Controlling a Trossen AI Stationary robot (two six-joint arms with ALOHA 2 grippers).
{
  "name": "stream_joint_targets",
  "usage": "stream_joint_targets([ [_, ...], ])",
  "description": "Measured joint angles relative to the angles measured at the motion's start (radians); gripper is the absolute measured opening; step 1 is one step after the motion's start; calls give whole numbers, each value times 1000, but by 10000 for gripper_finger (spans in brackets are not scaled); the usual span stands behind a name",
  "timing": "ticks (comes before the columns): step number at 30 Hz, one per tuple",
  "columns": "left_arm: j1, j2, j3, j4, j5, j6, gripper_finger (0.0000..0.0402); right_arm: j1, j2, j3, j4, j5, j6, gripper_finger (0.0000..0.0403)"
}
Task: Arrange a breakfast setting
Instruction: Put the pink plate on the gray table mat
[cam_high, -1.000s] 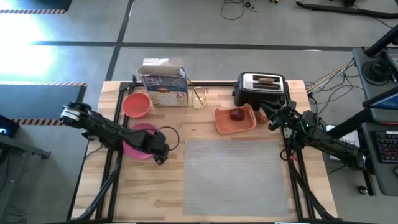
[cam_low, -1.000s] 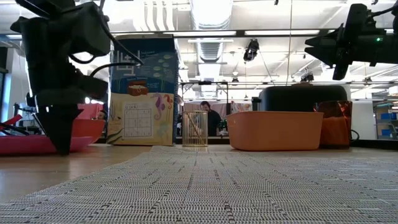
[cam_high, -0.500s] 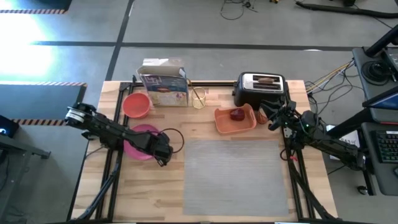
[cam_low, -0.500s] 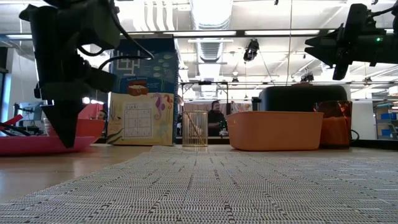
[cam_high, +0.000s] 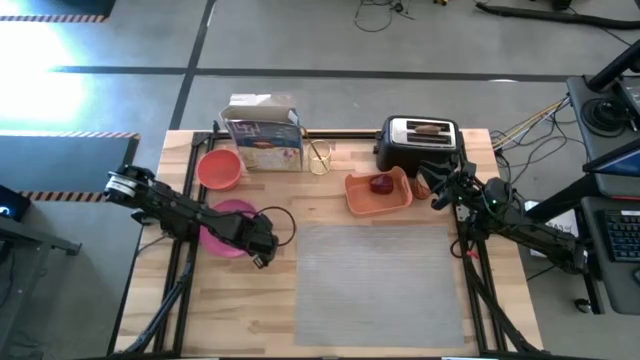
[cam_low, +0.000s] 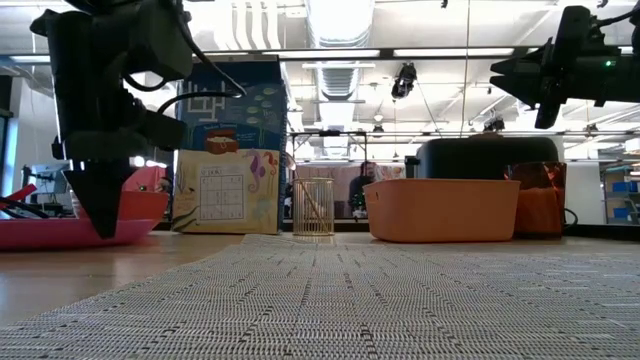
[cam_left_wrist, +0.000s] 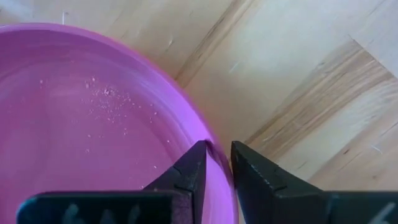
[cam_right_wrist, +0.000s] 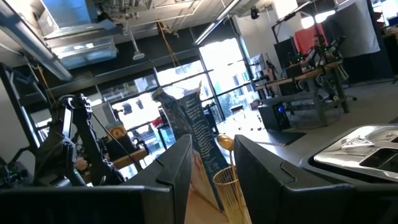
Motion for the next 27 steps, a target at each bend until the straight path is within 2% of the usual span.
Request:
stream_joint_targets([
  [6,0,0,0,9,-6,55,50,0,0,0,0,0,0,112],
  [14,0,-1,0,9,-20,73,6,0,0,0,0,0,0,111],
  [19,-12,-1,6,23,-20,73,5,0,0,0,0,0,0,111],
  [27,-104,-1,142,32,-10,82,1,0,0,0,0,0,0,112],
])
